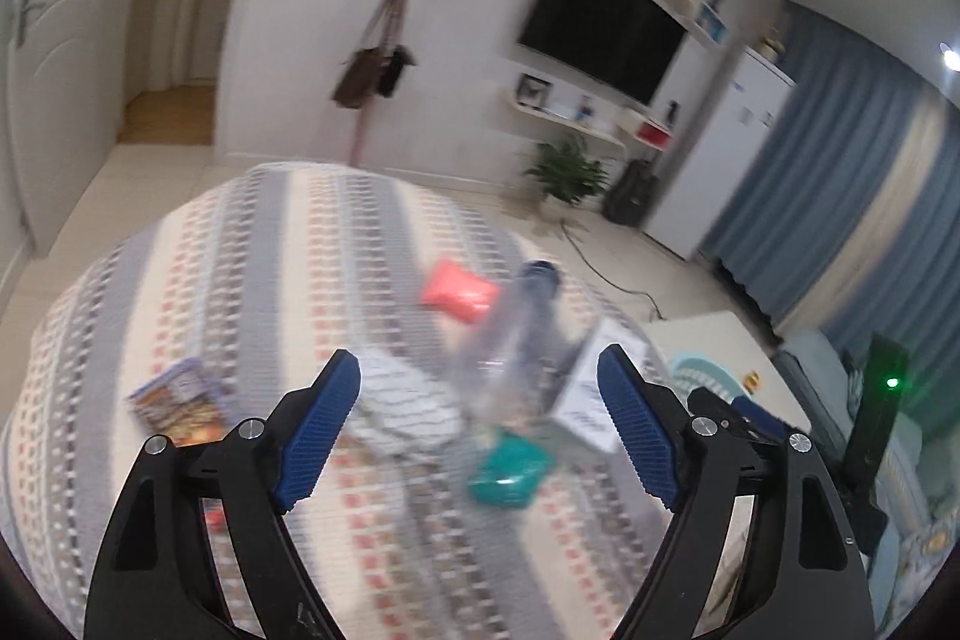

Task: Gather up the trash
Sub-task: 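Move both grippers back to the table, then grasp the white milk carton with the right gripper while the left gripper grasps the card box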

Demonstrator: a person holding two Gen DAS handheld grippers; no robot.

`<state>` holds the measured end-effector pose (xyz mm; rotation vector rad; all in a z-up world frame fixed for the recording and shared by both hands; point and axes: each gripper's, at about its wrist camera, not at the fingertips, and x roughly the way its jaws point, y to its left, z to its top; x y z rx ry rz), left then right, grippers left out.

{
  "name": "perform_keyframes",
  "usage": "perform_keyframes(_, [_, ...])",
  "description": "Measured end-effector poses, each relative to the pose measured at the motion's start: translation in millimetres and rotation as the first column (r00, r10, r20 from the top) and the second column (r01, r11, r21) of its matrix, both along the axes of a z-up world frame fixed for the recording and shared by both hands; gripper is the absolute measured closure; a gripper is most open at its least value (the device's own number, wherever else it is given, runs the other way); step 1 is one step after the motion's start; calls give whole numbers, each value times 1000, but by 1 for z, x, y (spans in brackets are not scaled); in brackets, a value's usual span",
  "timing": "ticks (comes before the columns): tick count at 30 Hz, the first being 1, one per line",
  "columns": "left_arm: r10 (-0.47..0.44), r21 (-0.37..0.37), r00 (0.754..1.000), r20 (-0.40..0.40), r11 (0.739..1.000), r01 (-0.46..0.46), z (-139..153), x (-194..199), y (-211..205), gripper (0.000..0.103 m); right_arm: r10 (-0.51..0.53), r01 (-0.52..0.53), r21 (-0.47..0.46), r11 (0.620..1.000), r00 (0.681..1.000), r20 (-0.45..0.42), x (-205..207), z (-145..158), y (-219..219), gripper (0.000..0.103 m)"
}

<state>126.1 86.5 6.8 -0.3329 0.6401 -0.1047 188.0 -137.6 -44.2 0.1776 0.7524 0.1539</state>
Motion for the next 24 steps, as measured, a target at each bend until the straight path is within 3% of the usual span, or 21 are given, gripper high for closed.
perform_keyframes(6, [114, 18, 993, -41, 993, -113, -14, -6, 51, 23, 3, 8, 92, 996, 993, -119, 30, -20, 24, 27])
perform_keyframes(11, [259, 33, 956, -140, 966, -257, -38, -8, 92, 23, -20, 41, 116, 992, 983, -183, 46, -31, 40, 26])
perform_keyframes(14, [329, 37, 925, -192, 944, -328, -52, -9, 108, 18, -54, 76, 92, 993, 975, -215, 56, -36, 48, 22])
perform_keyframes(19, [317, 5, 911, -263, 945, -327, -72, 0, 107, 18, -69, 78, 25, 997, 966, -251, 68, -44, 64, 23])
perform_keyframes(24, [327, 107, 902, -282, 945, -309, -80, 15, 92, 18, -63, 56, -32, 998, 963, -261, 72, -48, 69, 23])
